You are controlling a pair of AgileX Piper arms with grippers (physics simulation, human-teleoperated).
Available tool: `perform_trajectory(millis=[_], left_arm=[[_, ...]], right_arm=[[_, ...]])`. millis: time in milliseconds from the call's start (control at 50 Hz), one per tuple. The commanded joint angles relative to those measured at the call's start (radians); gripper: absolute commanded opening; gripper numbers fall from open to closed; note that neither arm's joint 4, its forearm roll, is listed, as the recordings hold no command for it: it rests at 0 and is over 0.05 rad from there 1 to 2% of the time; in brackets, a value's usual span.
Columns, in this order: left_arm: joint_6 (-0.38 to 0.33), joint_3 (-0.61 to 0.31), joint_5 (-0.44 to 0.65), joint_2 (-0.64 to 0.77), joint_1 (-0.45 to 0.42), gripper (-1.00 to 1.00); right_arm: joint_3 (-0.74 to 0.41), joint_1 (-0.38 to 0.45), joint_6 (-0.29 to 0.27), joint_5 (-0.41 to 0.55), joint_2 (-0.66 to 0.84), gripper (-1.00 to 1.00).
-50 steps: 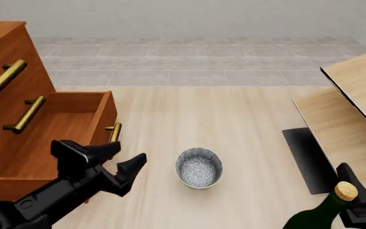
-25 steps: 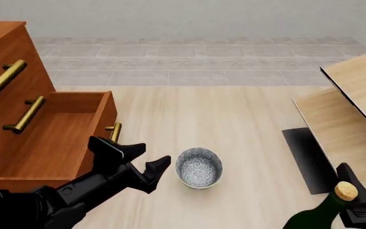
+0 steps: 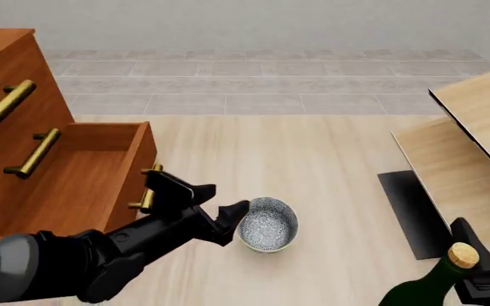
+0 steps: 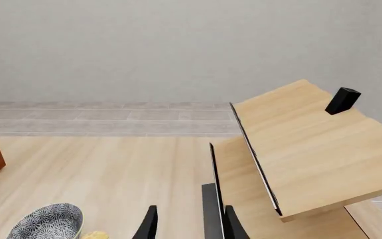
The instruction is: Put the bowl on top of the cabinet.
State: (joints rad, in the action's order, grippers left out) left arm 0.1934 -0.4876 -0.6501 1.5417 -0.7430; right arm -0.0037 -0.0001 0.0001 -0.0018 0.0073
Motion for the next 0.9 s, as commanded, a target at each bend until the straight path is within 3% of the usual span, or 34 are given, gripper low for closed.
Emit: perform_trajectory(millis=[20,900], left_arm=[[0.001,-0.04,0.0,0.06,-0.016,1.0],[-0.005,-0.161,-0.044,0.309,0.041,1.0]], right_arm=[[-0.001,0.0,0.0,0.0,0.0,1.0],[-0.001,0.0,0.0,0.0,0.0,1.0]])
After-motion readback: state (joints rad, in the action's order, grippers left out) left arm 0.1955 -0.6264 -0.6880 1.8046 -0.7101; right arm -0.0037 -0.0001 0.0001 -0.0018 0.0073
